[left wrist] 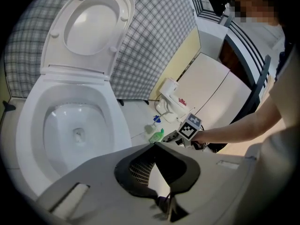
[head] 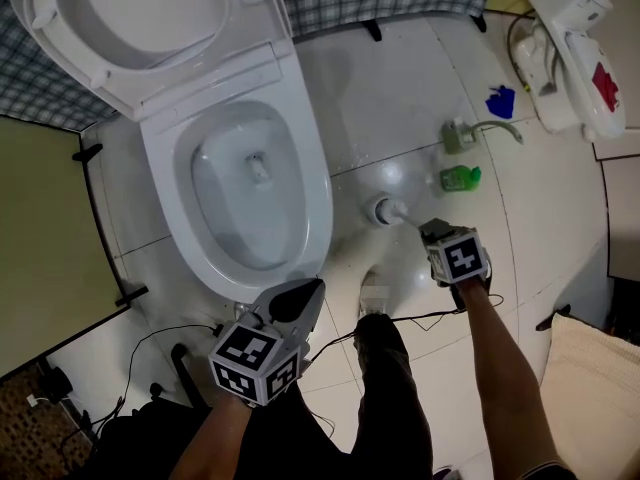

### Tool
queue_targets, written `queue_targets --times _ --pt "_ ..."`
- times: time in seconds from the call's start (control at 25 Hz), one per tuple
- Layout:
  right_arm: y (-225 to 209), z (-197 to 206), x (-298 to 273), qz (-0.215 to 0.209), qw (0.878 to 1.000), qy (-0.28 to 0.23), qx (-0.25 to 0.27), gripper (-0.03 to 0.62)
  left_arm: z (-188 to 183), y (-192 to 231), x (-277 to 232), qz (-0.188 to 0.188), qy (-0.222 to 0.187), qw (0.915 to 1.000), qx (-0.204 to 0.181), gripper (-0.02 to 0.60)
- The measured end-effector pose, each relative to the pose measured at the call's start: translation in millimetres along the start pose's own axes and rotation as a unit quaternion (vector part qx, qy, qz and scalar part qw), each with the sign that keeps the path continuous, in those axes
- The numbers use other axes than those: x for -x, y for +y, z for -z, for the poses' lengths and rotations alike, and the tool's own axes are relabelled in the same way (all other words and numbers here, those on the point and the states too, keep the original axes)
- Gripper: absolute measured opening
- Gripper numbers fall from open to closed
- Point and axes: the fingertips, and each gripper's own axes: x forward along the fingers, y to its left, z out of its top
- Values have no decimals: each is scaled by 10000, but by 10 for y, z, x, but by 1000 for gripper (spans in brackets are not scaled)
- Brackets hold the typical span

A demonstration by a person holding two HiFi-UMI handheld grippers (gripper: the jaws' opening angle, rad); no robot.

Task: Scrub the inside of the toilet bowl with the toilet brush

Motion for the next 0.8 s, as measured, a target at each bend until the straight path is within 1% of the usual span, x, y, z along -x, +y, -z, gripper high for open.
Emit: queue_targets --times 0.16,0.32,0.48,0.56,0.64,0.72,0.8 --pt "43 -73 -285 29 9999 118 -15 167 50 101 95 -99 -67 9999 82 8" --pt "22 -143 -431 76 9999 101 -114 167 114 226 171 -265 -126 9992 286 8" --pt "2 -269 -548 133 9999 70 -76 169 129 289 170 -345 -139 9988 330 8" --pt "-18 -330 -586 229 9997 14 -1 170 120 312 164 -387 -191 9982 406 8" --pt "-8 -452 -583 356 9992 -172 83 173 111 345 169 -441 -243 9976 484 8" --pt "50 -569 -557 375 9987 -320 121 175 96 384 178 -490 -270 9972 499 8" --pt "79 -563 -536 378 9988 -296 120 176 64 419 192 -521 -304 9970 493 8"
